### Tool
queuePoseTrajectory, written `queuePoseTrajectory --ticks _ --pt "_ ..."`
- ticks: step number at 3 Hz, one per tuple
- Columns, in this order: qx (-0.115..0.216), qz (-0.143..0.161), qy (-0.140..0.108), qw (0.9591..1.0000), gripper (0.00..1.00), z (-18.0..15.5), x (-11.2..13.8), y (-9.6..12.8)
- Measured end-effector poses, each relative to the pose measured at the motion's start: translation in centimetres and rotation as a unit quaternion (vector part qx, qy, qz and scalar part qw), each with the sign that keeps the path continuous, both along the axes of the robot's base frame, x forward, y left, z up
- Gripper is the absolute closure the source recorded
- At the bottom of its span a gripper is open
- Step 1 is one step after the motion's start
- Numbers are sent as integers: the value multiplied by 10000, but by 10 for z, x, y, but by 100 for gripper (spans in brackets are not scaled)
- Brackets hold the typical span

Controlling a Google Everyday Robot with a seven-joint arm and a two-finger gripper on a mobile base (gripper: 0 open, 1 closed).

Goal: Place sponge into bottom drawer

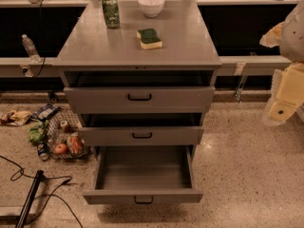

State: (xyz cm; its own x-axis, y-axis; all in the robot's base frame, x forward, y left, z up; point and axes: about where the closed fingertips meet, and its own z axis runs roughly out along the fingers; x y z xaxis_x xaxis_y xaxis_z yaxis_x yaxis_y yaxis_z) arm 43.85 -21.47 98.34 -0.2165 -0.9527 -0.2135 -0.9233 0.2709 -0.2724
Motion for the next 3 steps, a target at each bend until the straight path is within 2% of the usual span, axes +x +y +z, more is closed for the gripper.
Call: queuePoseTrajectory --ticks 1,2,3 --pt "0 0 -1 10000 0 0 0 0" --pt "213 -24 -116 9997 0 0 9 2" --pt "1200 -83 -625 9908 0 -7 54 -9"
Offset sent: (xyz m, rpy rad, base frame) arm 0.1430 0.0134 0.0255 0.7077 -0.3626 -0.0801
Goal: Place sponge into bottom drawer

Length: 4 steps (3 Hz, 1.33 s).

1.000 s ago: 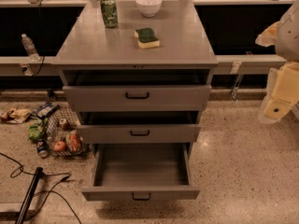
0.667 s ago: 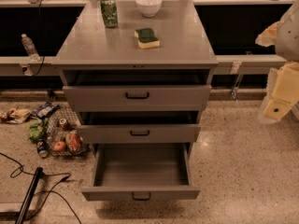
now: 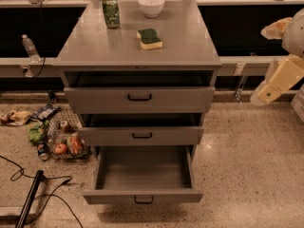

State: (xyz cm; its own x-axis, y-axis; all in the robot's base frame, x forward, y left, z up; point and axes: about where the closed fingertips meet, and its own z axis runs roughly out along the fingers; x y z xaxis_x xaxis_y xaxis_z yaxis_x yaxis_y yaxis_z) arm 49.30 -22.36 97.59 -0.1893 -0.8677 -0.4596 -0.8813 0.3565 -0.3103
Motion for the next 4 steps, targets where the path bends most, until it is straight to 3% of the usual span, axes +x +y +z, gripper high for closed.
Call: queuePoseTrajectory --ticks 1,2,3,4 --pt "1415 49 -578 9882 0 -14 62 9" --pt "2941 75 -1136 9490 0 4 115 49" --pt "3430 -47 -1380 9291 0 21 136 67" --pt "3430 -47 -1380 9291 0 21 136 67"
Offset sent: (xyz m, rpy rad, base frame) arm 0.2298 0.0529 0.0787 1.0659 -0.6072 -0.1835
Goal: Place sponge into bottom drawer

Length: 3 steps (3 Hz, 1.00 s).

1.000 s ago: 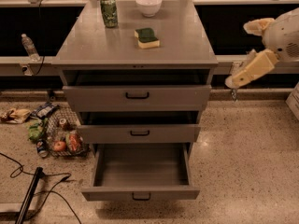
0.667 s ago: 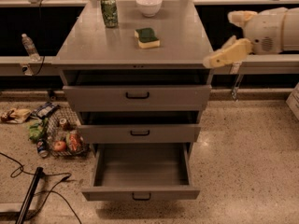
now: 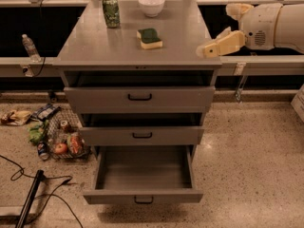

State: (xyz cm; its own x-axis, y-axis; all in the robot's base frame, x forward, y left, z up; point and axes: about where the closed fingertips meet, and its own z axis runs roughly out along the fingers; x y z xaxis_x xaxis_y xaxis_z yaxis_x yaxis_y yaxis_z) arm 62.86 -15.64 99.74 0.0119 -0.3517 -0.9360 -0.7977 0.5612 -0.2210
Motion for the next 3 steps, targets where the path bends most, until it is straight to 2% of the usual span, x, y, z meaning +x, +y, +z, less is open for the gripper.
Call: queuePoseTrajectory --ticks 1,2,3 --pt "78 -232 9 9997 0 -6 10 4" --pt "154 -828 300 9960 0 -61 48 34" --pt "235 -1314 229 9908 0 -83 84 45"
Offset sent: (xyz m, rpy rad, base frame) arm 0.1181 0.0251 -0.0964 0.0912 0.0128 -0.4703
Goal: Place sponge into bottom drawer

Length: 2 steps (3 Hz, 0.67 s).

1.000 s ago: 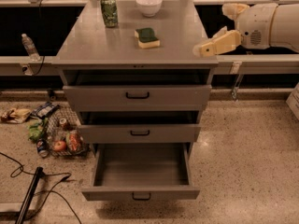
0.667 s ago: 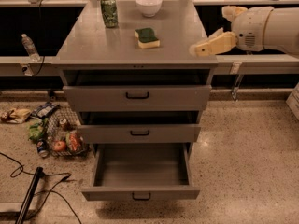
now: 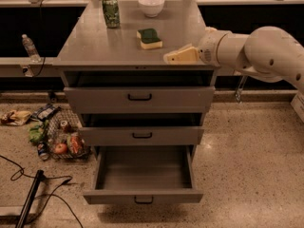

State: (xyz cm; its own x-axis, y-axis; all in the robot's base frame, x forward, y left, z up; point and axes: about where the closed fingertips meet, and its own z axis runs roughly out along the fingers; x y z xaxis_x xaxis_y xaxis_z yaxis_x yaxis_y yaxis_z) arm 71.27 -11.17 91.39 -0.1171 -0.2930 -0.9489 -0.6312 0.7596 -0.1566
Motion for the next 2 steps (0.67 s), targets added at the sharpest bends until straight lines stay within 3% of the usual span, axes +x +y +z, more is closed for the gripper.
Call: queuePoseTrajectory --ticks 1,2 --pt "195 -358 -355 9985 0 -10 55 20" --pt "375 -420 -399 9976 0 -18 83 33"
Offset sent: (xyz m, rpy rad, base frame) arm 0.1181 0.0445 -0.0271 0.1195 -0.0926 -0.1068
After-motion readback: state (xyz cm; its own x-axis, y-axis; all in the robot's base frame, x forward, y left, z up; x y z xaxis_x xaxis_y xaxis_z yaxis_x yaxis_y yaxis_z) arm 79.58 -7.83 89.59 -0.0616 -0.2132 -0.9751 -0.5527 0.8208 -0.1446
